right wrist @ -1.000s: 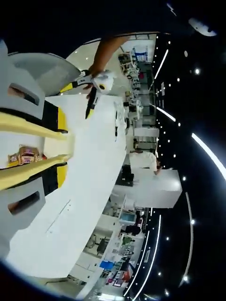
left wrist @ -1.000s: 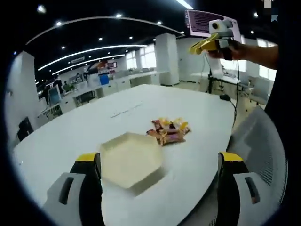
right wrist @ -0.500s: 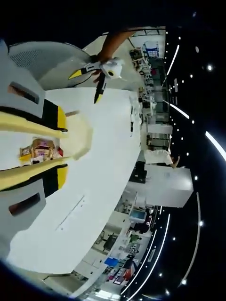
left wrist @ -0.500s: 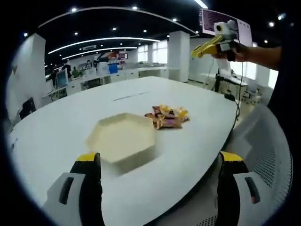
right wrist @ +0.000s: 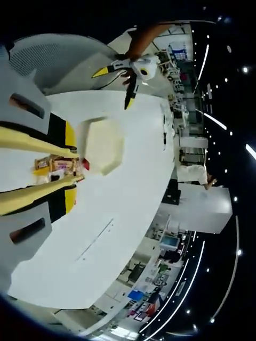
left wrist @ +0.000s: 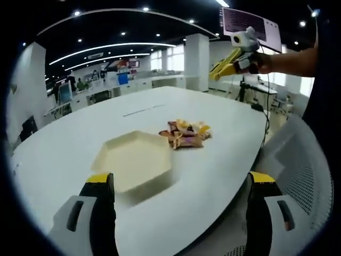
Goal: Place the target food into the container with the food tongs after gripping and lifting it, then release it inside without dropping or visibly crushing the food.
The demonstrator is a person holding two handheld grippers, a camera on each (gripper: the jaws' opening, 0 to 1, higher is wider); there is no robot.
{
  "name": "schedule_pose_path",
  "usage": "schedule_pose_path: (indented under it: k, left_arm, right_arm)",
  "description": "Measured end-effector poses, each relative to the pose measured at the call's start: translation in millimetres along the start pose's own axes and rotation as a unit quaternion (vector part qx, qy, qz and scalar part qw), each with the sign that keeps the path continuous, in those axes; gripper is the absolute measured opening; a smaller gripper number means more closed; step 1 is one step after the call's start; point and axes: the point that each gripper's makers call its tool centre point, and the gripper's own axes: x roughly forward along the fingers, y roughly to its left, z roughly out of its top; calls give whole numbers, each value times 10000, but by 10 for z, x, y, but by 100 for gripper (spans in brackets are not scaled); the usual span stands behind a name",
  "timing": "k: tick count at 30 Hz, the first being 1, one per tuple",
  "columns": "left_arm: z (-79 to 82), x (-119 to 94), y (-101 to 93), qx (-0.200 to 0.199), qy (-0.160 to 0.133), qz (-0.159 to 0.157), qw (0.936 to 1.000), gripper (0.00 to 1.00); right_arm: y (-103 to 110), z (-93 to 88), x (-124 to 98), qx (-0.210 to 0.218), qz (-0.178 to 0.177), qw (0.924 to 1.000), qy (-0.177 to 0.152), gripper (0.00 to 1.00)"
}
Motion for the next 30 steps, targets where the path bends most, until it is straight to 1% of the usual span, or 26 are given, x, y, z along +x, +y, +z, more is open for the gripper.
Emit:
schedule_pose_path:
  k: [2, 3, 5, 7, 9, 12, 13, 14, 17, 19, 22, 23, 24, 27, 29, 30]
  left_arm:
    - [-12, -4, 25, -110, 10, 29, 9999, 99]
    - [-22, -1, 45, -122, 31, 85, 9999, 99]
    - [-37, 12, 49, -120, 68, 116, 9998, 99]
    - [-58, 21, 42, -58, 115, 130, 9998, 99]
    - [-67, 26, 31, -19, 139, 110, 9998, 99]
    - [-81, 30, 30, 8, 175, 106, 9998, 99]
    - [-84, 31, 28, 4, 187, 100, 9998, 99]
    - [-87, 32, 24, 3, 196, 91, 9998, 99]
    - [-97, 33, 24, 31, 210, 106, 9997, 99]
    - [-113, 31, 43, 117, 250, 204, 9994, 99]
    - [-106, 32, 32, 145, 231, 178, 9995, 99]
    - [-118, 33, 33, 121, 274, 183, 9994, 99]
    - [-122, 33, 35, 107, 288, 188, 9994, 99]
    - [-128, 34, 44, 93, 299, 194, 9993, 99]
    - [-134, 38, 48, 76, 304, 195, 9993, 99]
    - [-154, 39, 51, 75, 353, 204, 9991, 99]
  right_arm:
    - [-9, -64, 41, 28, -21, 10000, 61, 24]
    - [-32, -132, 68, 105, -70, 9998, 153, 24]
    - [-73, -214, 113, 196, -197, 9993, 235, 24]
    - [-79, -278, 155, 351, -202, 9988, 289, 24]
    - [-90, -333, 199, 383, -268, 9983, 342, 24]
    - [-18, -409, 278, 341, -161, 9984, 426, 24]
    - [15, -499, 316, 127, -92, 9981, 598, 24]
    - [47, -552, 349, 40, -37, 9977, 670, 24]
    - [162, -716, 473, 8, 184, 9966, 798, 24]
    - [187, -830, 571, -11, 260, 9959, 867, 23]
    - [211, -947, 678, 22, 408, 9944, 973, 23]
    - [207, -1006, 714, 1, 423, 9933, 1072, 23]
    - [199, -1036, 732, -8, 400, 9929, 1122, 23]
    - [221, -1069, 806, 9, 452, 9928, 1111, 23]
    - [232, -1126, 842, -80, 477, 9912, 1234, 23]
    - [237, -1163, 868, -117, 509, 9902, 1293, 23]
